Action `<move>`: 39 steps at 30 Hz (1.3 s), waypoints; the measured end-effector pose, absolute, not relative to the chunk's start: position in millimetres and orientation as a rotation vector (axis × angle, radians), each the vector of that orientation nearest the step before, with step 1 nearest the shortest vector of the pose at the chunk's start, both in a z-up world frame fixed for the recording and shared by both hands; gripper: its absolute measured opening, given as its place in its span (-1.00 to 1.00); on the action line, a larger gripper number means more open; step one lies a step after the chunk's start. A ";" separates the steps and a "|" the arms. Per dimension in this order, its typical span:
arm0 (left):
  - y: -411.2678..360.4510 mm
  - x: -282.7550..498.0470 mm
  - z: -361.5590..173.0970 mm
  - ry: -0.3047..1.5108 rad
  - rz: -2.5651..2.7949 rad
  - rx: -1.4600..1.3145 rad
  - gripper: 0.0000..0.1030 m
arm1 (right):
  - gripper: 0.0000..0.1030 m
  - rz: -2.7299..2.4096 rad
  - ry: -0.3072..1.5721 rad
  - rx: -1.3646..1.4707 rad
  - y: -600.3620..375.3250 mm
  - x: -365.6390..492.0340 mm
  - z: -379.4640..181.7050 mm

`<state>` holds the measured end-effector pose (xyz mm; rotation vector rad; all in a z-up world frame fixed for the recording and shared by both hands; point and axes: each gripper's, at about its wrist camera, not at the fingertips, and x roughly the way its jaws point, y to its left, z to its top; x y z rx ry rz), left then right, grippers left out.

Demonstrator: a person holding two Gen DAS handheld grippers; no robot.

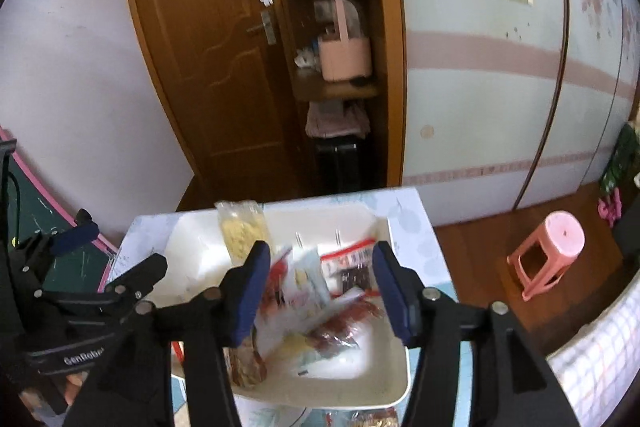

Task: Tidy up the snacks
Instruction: 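Lower puff bag and snowflake pack into the white bin and open both tools, then grasp the beige paper bread bag with left tool while right tool grasps the nut bag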

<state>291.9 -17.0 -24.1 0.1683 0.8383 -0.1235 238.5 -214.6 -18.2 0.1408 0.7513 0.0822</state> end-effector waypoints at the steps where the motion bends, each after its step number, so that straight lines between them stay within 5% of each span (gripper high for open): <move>1: -17.0 291.2 -26.6 0.843 -0.122 0.172 0.89 | 0.05 0.082 0.764 0.142 -214.8 235.7 -23.3; 25: -2.3 204.3 -3.3 0.837 -0.179 0.133 0.89 | 0.06 0.084 0.817 0.184 -205.0 155.5 -10.0; 39: -4.8 130.5 -31.0 0.846 -0.284 0.195 0.90 | 0.33 0.087 0.869 0.250 -222.3 103.1 -40.0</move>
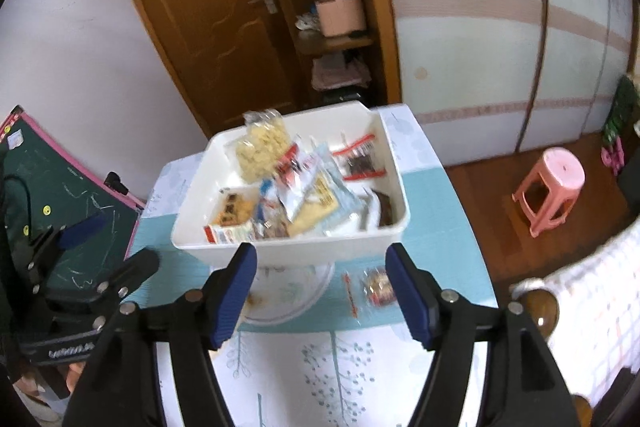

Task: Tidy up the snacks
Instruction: 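Grasp the beige paper bread bag with left tool while right tool grasps the nut bag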

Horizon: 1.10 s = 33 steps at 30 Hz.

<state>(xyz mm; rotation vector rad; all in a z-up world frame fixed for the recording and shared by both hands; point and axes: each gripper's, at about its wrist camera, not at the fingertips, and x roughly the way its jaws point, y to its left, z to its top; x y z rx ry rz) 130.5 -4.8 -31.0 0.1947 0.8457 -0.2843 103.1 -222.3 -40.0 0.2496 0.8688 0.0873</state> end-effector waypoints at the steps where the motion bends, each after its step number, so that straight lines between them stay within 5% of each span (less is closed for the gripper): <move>1: -4.0 127.1 -40.6 0.859 -0.287 0.207 0.90 | 0.34 0.074 0.887 0.266 -227.9 102.7 -49.2; 15: 41.0 144.9 -182.2 1.196 -0.217 0.104 0.89 | 0.34 -0.064 1.085 0.430 -262.4 122.5 -158.0; 33: 32.8 159.4 -222.0 1.239 -0.224 0.133 0.80 | 0.39 -0.097 1.128 0.360 -237.9 167.5 -195.9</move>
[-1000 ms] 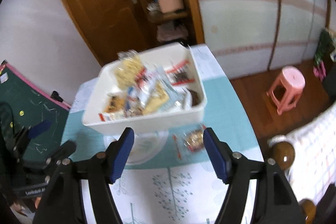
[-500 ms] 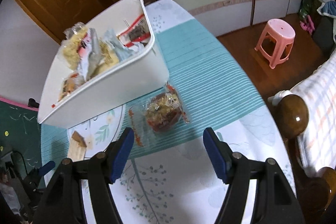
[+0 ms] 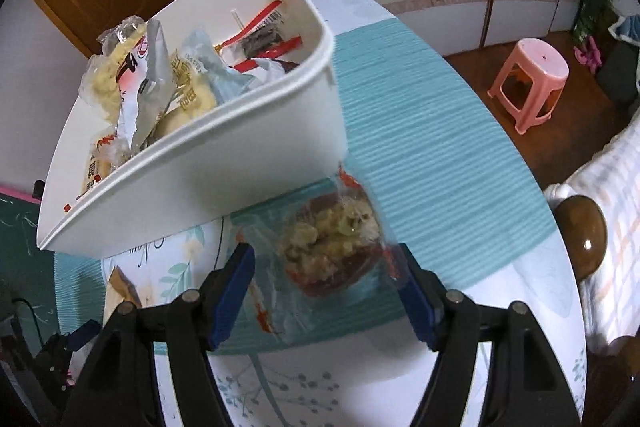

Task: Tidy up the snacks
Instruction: 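Grasp the beige paper bread bag with left tool while right tool grasps the nut bag, then lift bread bag and nut bag over the white bin and release both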

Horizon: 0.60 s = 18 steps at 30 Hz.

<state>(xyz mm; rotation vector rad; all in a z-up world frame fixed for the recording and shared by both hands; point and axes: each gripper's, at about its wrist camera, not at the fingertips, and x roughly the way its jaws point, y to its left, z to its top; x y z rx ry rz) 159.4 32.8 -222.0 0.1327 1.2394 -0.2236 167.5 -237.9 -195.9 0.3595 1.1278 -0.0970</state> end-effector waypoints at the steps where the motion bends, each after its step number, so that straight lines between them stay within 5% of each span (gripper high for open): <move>1: 32.0 158.9 -221.2 1.232 -0.229 0.134 0.75 | 0.39 -0.099 1.126 0.350 -236.3 168.5 -196.0; 6: 23.2 157.0 -212.5 1.224 -0.279 0.171 0.10 | 0.39 -0.123 1.113 0.267 -223.9 169.1 -197.2; 18: 27.1 147.0 -213.5 1.200 -0.255 0.106 0.05 | -0.04 -0.084 1.068 0.195 -214.9 157.4 -194.4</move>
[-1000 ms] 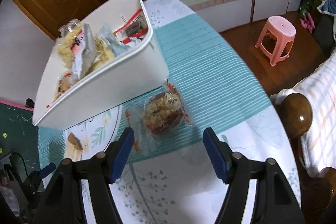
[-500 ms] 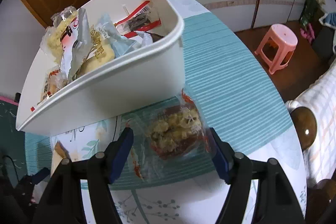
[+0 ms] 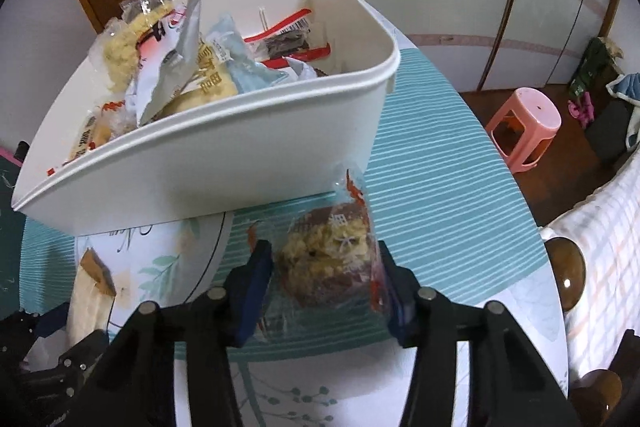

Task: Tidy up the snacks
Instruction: 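Lift bread bag and nut bag over the white bin and release both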

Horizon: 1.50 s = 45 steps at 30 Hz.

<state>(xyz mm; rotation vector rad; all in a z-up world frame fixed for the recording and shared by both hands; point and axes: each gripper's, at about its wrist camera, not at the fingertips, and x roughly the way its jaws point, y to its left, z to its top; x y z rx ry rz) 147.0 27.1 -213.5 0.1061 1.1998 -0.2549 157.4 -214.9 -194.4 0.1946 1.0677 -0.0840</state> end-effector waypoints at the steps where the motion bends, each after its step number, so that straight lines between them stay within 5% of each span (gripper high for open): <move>1: 29.7 144.5 -212.0 1.190 -0.257 0.084 0.05 | -0.04 -0.070 1.067 0.200 -214.1 153.6 -194.3; 12: 35.3 124.0 -167.5 1.040 -0.276 -0.020 0.05 | -0.06 0.038 1.026 0.176 -187.1 121.5 -180.0; 31: 17.0 162.3 17.4 0.686 -0.295 -0.021 0.05 | -0.05 0.154 0.627 0.084 -165.6 116.9 -3.4; 45: -1.1 230.1 60.8 0.644 -0.216 -0.037 0.05 | -0.04 0.058 0.479 0.023 -174.7 171.9 63.3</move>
